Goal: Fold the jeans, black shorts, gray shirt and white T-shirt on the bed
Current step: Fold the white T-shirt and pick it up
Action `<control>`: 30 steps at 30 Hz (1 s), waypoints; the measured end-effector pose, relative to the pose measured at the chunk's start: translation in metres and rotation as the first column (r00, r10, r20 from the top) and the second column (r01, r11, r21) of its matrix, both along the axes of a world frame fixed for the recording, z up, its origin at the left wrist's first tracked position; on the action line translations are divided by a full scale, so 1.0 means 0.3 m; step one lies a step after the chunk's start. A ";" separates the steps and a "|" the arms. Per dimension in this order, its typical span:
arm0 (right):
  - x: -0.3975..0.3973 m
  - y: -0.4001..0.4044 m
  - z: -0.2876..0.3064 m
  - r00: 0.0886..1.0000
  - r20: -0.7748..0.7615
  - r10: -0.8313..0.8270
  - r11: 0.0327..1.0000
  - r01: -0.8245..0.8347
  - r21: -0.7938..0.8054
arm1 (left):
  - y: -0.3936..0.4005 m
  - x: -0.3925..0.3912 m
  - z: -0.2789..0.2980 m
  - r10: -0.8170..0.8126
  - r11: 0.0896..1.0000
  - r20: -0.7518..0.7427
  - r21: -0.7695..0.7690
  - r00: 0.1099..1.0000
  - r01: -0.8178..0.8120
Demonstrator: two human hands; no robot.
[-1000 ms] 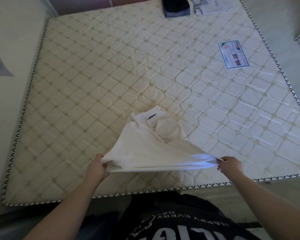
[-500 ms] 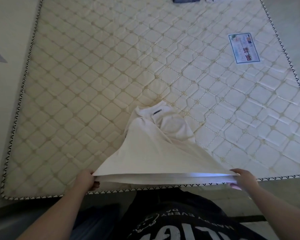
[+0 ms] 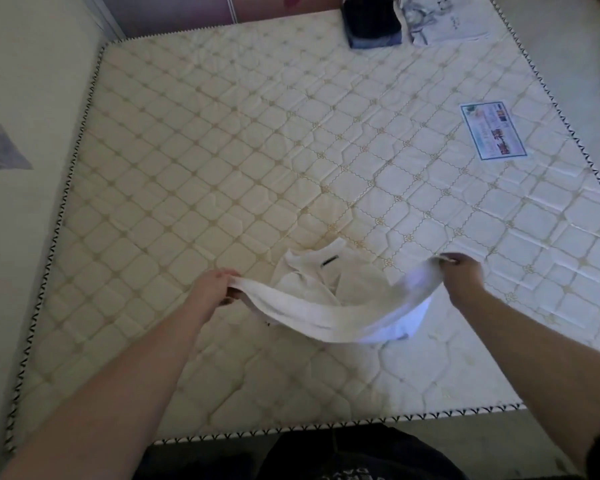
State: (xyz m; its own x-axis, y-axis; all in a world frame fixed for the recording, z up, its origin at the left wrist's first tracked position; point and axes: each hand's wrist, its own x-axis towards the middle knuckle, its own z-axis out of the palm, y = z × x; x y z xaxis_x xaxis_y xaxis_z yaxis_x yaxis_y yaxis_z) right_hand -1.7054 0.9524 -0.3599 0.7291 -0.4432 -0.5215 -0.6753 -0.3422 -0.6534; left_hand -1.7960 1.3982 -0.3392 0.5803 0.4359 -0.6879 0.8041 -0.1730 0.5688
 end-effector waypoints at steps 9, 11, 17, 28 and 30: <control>0.771 0.046 0.779 0.863 0.494 -0.110 0.980 0.012 0.198 | 0.185 0.773 0.748 0.100 0.990 0.553 0.024 0.827 -0.136; 0.817 0.051 0.959 0.788 0.604 -0.120 0.981 0.000 0.195 | 0.200 0.861 0.951 0.146 0.983 0.672 -0.015 0.726 -0.184; 0.844 0.010 1.236 0.648 0.761 0.020 0.998 -0.056 0.021 | 0.261 0.859 1.268 0.101 0.972 0.810 0.042 0.577 -0.229; 0.624 0.014 0.563 0.832 0.497 0.245 0.949 -0.100 -0.300 | 0.235 0.590 0.529 0.262 0.954 0.483 0.002 0.836 -0.300; 0.555 0.001 0.352 0.876 0.374 0.304 0.896 -0.129 -0.424 | 0.214 0.507 0.292 0.286 0.947 0.420 0.015 0.861 -0.321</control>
State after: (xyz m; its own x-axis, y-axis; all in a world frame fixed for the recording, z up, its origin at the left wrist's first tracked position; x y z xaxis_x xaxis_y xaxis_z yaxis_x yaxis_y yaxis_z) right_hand -1.5390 0.9527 -0.2544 0.9383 -0.3445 0.0311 -0.2441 -0.7231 -0.6461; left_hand -1.6440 1.4625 -0.2516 0.6304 0.6801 -0.3742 0.5246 -0.0180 0.8511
